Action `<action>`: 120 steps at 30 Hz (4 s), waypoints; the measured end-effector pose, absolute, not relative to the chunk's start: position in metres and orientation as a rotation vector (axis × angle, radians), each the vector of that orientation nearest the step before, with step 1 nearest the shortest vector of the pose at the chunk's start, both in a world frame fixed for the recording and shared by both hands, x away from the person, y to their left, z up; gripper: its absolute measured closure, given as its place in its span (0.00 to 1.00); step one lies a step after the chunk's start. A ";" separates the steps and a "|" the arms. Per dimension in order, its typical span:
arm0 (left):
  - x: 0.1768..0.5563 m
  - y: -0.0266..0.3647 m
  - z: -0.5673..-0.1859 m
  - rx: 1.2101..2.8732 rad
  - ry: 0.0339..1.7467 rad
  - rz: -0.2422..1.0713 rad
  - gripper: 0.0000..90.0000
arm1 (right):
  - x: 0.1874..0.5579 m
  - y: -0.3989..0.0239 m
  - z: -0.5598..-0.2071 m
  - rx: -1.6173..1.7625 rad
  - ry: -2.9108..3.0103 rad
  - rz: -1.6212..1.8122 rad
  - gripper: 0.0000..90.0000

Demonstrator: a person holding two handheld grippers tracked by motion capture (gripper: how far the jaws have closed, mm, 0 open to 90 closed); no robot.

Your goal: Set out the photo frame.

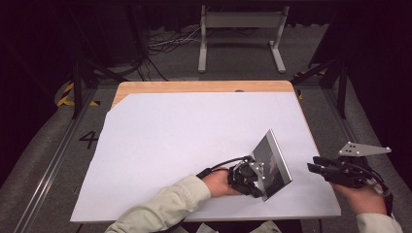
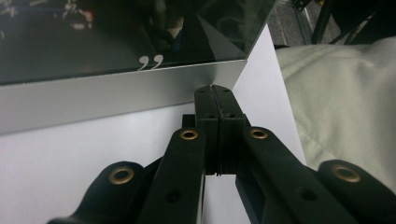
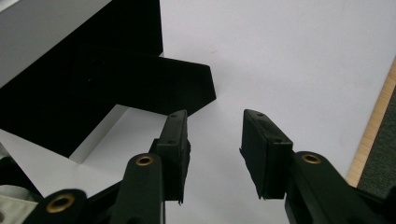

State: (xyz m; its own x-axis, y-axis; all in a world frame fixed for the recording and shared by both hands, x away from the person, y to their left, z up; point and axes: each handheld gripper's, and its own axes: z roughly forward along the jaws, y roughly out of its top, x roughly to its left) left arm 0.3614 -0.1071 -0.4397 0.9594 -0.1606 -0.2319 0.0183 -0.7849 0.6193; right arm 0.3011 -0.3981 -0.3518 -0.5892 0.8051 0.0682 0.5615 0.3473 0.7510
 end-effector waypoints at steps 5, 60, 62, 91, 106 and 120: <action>0.361 -0.111 -0.440 2.439 -0.092 -0.336 1.00 | 0.302 -0.398 -0.352 1.209 2.306 1.094 0.68; 0.414 0.045 -0.424 2.360 0.330 -0.126 1.00 | 0.327 -0.354 -0.291 1.514 2.254 0.970 0.68; 0.415 0.048 -0.423 2.351 0.341 -0.123 1.00 | 0.329 -0.351 -0.289 1.526 2.265 0.959 0.68; 0.419 0.058 -0.428 2.367 0.386 -0.126 1.00 | 0.353 -0.334 -0.275 1.653 2.365 0.799 0.68; 0.420 0.059 -0.429 2.372 0.395 -0.123 1.00 | 0.354 -0.318 -0.268 1.670 2.405 0.734 0.68; 0.420 0.061 -0.427 2.353 0.413 -0.111 1.00 | 0.354 -0.300 -0.262 1.620 2.445 0.766 0.68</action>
